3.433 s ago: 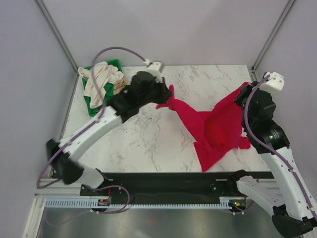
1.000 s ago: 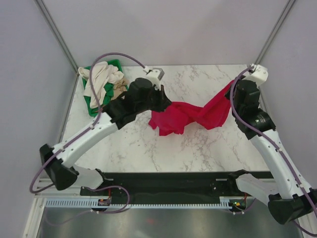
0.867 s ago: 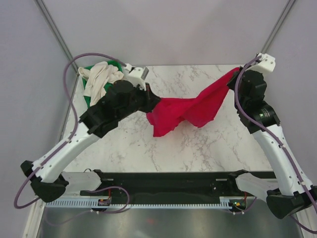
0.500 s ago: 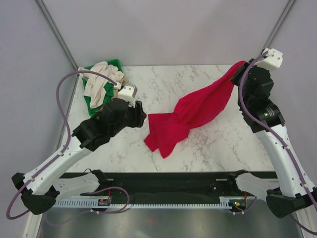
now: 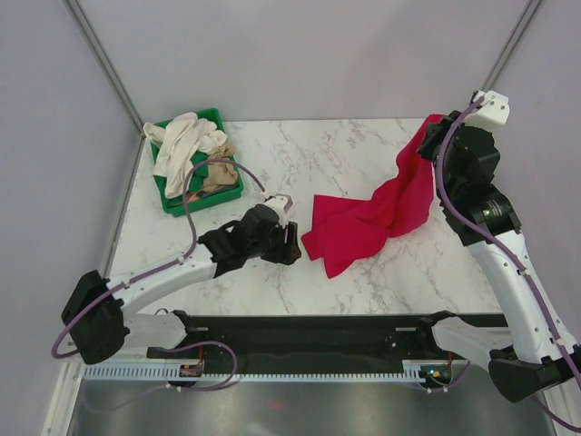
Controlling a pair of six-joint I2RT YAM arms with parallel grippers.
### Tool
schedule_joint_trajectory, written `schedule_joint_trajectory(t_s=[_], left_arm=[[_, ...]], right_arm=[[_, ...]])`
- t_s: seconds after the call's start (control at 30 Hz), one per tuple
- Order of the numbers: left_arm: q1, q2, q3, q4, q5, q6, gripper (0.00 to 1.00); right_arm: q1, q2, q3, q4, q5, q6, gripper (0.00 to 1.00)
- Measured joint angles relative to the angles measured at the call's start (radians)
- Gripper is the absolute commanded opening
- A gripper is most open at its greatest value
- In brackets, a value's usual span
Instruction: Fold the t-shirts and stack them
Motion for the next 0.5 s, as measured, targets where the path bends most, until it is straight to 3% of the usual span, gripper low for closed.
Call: schedule_joint_trajectory(t_s=[0.13,0.37,0.5], left_arm=[[-0.015,0.206,0.047,0.148,0.075,-0.003,0.63],[-0.018,0.568,0.307,0.249,0.148,0.013,0.6],[-0.014,0.702,0.408,0.275,0.188,0.018,0.5]], right_arm=[[-0.001,-0.003,-0.004,0.001,-0.043,0.0,0.0],[-0.001,-0.043,-0.042,0.0,-0.077,0.0,0.0],[-0.001,-0.058,-0.063,0.0,-0.08,-0.006,0.0]])
